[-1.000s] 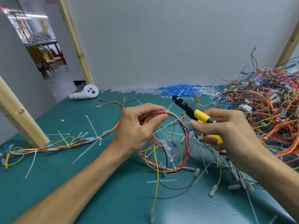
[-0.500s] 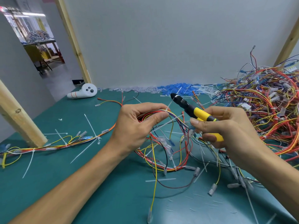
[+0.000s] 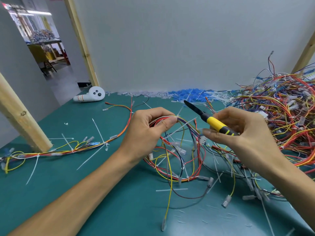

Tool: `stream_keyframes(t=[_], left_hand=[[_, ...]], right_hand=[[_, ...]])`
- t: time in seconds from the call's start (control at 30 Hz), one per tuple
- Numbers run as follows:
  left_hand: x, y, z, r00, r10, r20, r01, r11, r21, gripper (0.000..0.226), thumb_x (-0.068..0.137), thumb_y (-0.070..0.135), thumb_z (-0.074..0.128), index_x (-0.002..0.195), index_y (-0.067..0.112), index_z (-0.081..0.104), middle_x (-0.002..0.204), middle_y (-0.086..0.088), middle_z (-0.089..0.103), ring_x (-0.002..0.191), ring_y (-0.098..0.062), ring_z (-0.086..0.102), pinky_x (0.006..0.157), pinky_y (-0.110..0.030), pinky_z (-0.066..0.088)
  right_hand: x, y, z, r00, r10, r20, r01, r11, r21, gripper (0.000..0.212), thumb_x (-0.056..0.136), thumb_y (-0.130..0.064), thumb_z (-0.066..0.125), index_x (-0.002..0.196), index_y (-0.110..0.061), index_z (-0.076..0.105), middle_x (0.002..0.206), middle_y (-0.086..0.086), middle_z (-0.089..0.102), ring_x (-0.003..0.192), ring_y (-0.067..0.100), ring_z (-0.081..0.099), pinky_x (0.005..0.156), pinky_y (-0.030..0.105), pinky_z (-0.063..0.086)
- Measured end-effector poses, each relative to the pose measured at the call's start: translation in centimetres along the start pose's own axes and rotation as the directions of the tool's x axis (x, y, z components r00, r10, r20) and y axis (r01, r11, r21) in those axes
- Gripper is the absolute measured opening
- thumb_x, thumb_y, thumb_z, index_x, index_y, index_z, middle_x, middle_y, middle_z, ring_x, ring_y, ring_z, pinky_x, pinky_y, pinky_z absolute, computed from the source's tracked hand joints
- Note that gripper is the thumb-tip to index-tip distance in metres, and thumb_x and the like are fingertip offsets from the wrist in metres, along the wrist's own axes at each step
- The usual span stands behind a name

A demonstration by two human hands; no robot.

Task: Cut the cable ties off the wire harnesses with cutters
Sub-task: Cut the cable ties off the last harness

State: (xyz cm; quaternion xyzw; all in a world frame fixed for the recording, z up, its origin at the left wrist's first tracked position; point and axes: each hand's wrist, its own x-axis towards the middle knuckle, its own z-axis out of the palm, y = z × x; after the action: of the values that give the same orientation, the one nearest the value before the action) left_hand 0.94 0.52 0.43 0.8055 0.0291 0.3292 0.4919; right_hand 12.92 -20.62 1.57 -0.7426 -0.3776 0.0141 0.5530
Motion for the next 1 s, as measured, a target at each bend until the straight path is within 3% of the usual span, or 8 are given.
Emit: stream_keyframes(t=[0.1, 0.27, 0.37, 0.47, 0.6, 0.77, 0.9, 1.0], left_hand=[[0.1, 0.0, -0.3, 1.000, -0.012, 0.009, 0.012, 0.998, 0.061, 0.012, 0.096, 0.013, 0.072, 0.085, 0.012, 0.074, 0.063, 0.016, 0.060, 0.058, 0.001, 0.049, 0.056, -0.011, 0.039], [-0.1, 0.1, 0.0, 0.999, 0.033, 0.001, -0.033, 0.993, 0.116, 0.011, 0.093, 0.020, 0.072, 0.085, 0.012, 0.073, 0.072, -0.001, 0.069, 0.067, -0.020, 0.059, 0.064, -0.029, 0.047], [-0.4, 0.2, 0.2, 0.996, 0.081, -0.042, -0.072, 0.982, 0.174, 0.012, 0.089, 0.023, 0.072, 0.081, 0.015, 0.071, 0.066, 0.008, 0.064, 0.061, -0.010, 0.056, 0.060, -0.022, 0.043], [-0.6, 0.3, 0.5, 0.989, 0.127, -0.069, -0.108, 0.968, 0.225, 0.011, 0.087, 0.021, 0.074, 0.078, 0.016, 0.070, 0.065, 0.013, 0.061, 0.059, -0.005, 0.055, 0.060, -0.016, 0.040], [-0.7, 0.3, 0.5, 0.982, 0.171, -0.075, -0.144, 0.950, 0.275, 0.011, 0.085, 0.019, 0.077, 0.077, 0.018, 0.069, 0.065, 0.015, 0.060, 0.060, -0.005, 0.055, 0.059, -0.014, 0.039], [-0.7, 0.1, 0.6, 0.983, 0.166, -0.079, -0.136, 0.947, 0.290, 0.011, 0.083, 0.022, 0.078, 0.076, 0.020, 0.069, 0.066, 0.015, 0.061, 0.061, -0.006, 0.057, 0.059, -0.016, 0.041], [-0.8, 0.1, 0.6, 0.986, 0.147, -0.083, -0.122, 0.960, 0.253, 0.013, 0.083, 0.023, 0.078, 0.075, 0.017, 0.069, 0.065, 0.014, 0.061, 0.058, -0.006, 0.054, 0.056, -0.018, 0.040], [-0.8, 0.2, 0.6, 0.987, 0.141, -0.077, -0.119, 0.964, 0.238, 0.014, 0.082, 0.023, 0.078, 0.074, 0.019, 0.068, 0.067, 0.011, 0.063, 0.059, -0.007, 0.055, 0.055, -0.023, 0.044]], right_hand=[[0.1, 0.2, -0.3, 0.998, -0.060, -0.011, 0.058, 0.992, -0.116, 0.027, 0.073, -0.036, 0.092, 0.090, -0.026, 0.073, 0.086, -0.010, 0.078, 0.082, 0.016, 0.074, 0.083, 0.040, 0.060], [-0.1, 0.2, -0.5, 0.987, -0.158, 0.025, 0.159, 0.956, -0.245, 0.027, 0.076, -0.041, 0.088, 0.093, -0.030, 0.070, 0.086, -0.012, 0.074, 0.079, 0.015, 0.069, 0.074, 0.040, 0.058], [-0.3, 0.1, -0.2, 0.972, -0.216, 0.096, 0.236, 0.903, -0.358, 0.029, 0.078, -0.042, 0.085, 0.098, -0.028, 0.069, 0.084, -0.020, 0.070, 0.079, 0.015, 0.067, 0.071, 0.039, 0.055], [-0.2, 0.4, -0.1, 0.965, -0.233, 0.124, 0.262, 0.894, -0.364, 0.030, 0.080, -0.041, 0.085, 0.100, -0.027, 0.069, 0.086, -0.024, 0.068, 0.081, 0.014, 0.068, 0.071, 0.038, 0.054], [-0.1, 1.0, -0.1, 0.957, -0.236, 0.170, 0.283, 0.892, -0.353, 0.028, 0.082, -0.045, 0.082, 0.100, -0.030, 0.067, 0.082, -0.025, 0.065, 0.079, 0.001, 0.062, 0.066, 0.018, 0.043], [0.0, 1.5, -0.1, 0.945, -0.253, 0.206, 0.315, 0.872, -0.375, 0.026, 0.084, -0.045, 0.082, 0.103, -0.032, 0.068, 0.086, -0.024, 0.067, 0.081, 0.003, 0.063, 0.067, 0.023, 0.046], [0.1, 1.8, -0.1, 0.936, -0.286, 0.206, 0.345, 0.863, -0.369, 0.029, 0.086, -0.045, 0.083, 0.106, -0.033, 0.067, 0.091, -0.025, 0.067, 0.085, 0.009, 0.065, 0.069, 0.016, 0.046], [0.1, 1.9, -0.1, 0.928, -0.295, 0.227, 0.362, 0.859, -0.363, 0.033, 0.085, -0.046, 0.084, 0.108, -0.033, 0.065, 0.095, -0.023, 0.066, 0.085, 0.009, 0.064, 0.072, 0.024, 0.050]])
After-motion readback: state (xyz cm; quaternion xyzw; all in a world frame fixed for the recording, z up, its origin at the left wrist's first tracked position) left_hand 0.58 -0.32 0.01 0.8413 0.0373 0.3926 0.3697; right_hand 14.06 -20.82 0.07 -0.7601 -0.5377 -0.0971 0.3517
